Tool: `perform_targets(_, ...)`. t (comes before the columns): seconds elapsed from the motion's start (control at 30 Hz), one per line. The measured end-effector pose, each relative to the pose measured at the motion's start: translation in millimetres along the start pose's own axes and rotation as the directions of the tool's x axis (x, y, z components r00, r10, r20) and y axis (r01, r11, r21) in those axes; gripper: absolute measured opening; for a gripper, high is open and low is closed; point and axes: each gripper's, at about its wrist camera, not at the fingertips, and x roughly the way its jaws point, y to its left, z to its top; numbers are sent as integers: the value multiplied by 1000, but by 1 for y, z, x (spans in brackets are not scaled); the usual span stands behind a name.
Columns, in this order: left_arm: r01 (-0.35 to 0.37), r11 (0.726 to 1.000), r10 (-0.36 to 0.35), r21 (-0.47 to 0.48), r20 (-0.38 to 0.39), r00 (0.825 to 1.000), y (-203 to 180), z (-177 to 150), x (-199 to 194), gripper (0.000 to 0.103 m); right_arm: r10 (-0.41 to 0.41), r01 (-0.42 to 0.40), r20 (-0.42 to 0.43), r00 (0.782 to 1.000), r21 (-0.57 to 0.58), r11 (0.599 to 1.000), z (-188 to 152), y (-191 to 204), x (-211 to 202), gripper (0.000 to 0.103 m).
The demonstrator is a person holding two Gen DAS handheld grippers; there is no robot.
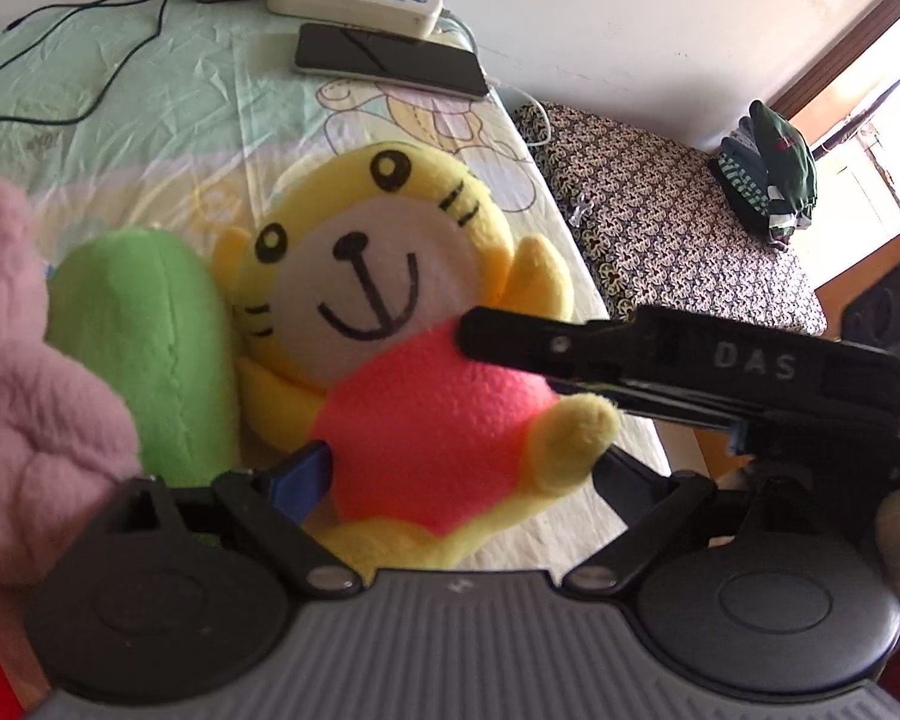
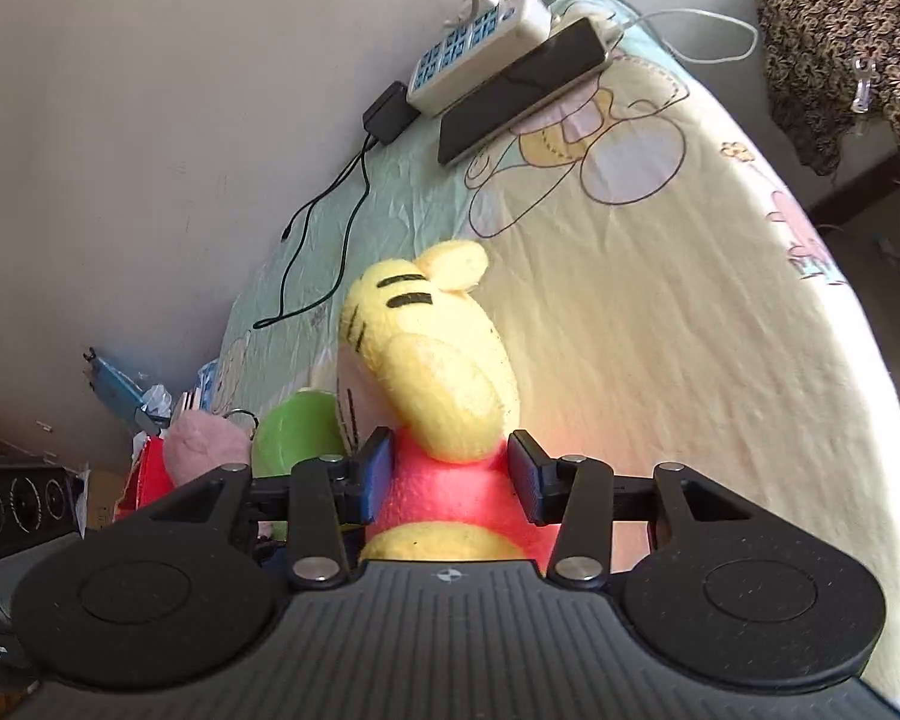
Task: Organize objects
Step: 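Close the right gripper on the yellow tiger plush, then lift the tiger plush with the right gripper and carry it to the red box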
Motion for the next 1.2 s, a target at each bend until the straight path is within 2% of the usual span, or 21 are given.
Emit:
perform_targets(0.07,14,1000,-14,-7,-4,1000,4,2,3,94,8,-8,0,1000,2,1000,0,-1,1,44)
perform_targets(0.13,28,1000,-28,-2,-5,1000,5,3,4,90,25,-25,-2,1000,7,1000,-1,-2,-3,35)
perform_targets(0.23,31,999,-31,23,2,1000,1,3,2,88,43,-43,5,999,43,998,-5,-6,-15,29)
perform_targets(0.33,42,998,-42,48,1,999,-6,0,-2,82,33,-34,19,999,61,998,-13,-5,-28,28)
perform_targets(0.6,90,983,-94,160,15,996,-39,-27,-32,80,4,-7,89,996,35,999,-42,10,-79,28)
perform_targets(0.83,125,955,-152,268,85,985,-62,-55,-77,79,6,0,172,985,-36,999,-69,49,-108,28)
perform_targets(0.97,89,941,-148,328,160,976,-67,-71,-108,79,35,-18,218,975,-80,997,-83,78,-111,28)
perform_targets(1.2,82,940,-170,332,245,955,-27,-85,-169,79,121,-94,229,966,-127,987,-108,138,-95,28)
